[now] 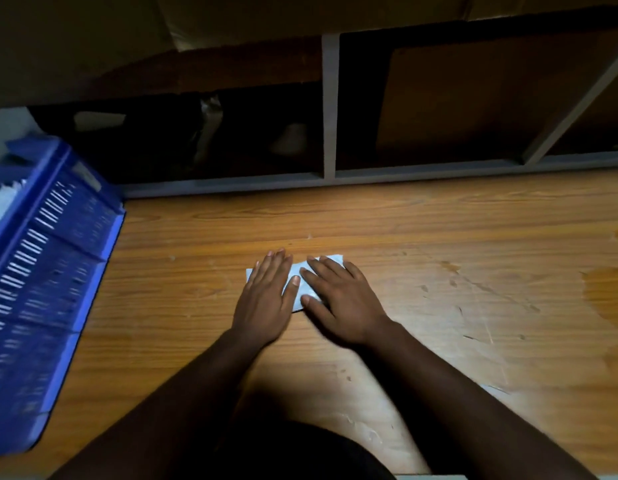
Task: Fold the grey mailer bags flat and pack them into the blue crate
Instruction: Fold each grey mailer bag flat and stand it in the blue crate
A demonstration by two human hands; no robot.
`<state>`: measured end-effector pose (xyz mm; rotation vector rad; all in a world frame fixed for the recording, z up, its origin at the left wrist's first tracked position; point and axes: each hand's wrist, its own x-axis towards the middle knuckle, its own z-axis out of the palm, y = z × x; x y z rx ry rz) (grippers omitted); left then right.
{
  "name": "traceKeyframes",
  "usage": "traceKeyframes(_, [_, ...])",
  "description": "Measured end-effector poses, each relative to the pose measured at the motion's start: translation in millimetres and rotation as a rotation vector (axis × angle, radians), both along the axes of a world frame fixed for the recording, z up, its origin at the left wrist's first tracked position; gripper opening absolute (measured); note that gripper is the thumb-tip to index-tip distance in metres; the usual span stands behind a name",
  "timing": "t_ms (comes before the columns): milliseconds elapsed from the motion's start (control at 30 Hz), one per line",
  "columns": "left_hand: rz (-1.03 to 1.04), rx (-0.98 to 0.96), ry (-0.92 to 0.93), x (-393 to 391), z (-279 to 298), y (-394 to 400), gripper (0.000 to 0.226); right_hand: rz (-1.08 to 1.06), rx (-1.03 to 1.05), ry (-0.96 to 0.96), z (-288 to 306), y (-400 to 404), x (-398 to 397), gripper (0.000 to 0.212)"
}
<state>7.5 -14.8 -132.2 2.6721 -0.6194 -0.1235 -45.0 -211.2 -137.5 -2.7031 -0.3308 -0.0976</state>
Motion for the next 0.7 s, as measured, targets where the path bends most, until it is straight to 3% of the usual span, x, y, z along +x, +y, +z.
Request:
traceKeyframes(267, [-0.137, 0.039, -0.043, 14.4, 2.7, -4.3, 0.066, -0.198, 0.010, -0.020, 7.6, -6.3, -6.8, 0.050])
traceKeyframes(467, [-0.086, 0.025, -0.088, 11.3, 1.2, -9.0, 0.064, -0.181, 0.016, -0.003, 24.1, 2.4, 20.3, 0.048])
traceKeyframes(700, [-0.026, 0.014, -0.129, 15.7, -9.7, -10.3, 0.060, -0.217, -0.079, 0.018, -0.4, 23.5, 29.2, 0.053])
